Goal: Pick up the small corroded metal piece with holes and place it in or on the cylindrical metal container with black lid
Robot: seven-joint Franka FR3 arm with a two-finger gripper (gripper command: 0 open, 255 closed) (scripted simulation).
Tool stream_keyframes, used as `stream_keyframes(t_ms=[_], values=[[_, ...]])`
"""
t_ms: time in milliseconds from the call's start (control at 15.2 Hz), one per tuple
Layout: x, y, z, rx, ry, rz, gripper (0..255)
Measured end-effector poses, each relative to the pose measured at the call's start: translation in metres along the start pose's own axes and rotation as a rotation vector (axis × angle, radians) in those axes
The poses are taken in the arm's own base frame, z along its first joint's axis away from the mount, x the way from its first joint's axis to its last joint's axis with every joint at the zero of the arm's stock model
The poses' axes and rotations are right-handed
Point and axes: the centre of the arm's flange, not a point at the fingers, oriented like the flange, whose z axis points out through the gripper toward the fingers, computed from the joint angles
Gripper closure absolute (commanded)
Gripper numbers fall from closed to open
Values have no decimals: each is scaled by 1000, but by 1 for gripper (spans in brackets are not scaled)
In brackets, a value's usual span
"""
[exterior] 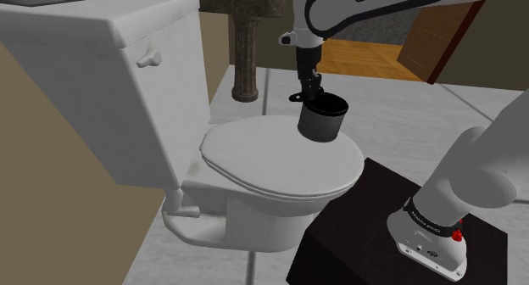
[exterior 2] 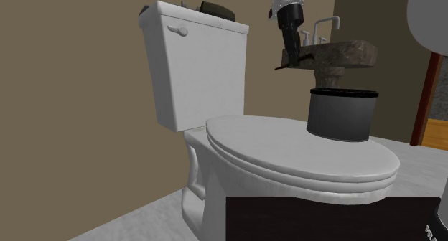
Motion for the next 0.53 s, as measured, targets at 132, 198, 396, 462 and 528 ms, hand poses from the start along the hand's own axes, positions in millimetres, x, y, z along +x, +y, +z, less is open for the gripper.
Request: stream_keyframes(t_ms=[132, 198, 396, 462, 528], values=[[-22, 14, 1, 0, 0, 0, 255], [-30, 21, 4, 0, 0, 0, 255], [-62, 45, 10, 0, 0, 0, 255], [-76, 51, 10, 1, -1, 0, 255], [-87, 58, 9, 0, 0, 0, 255]])
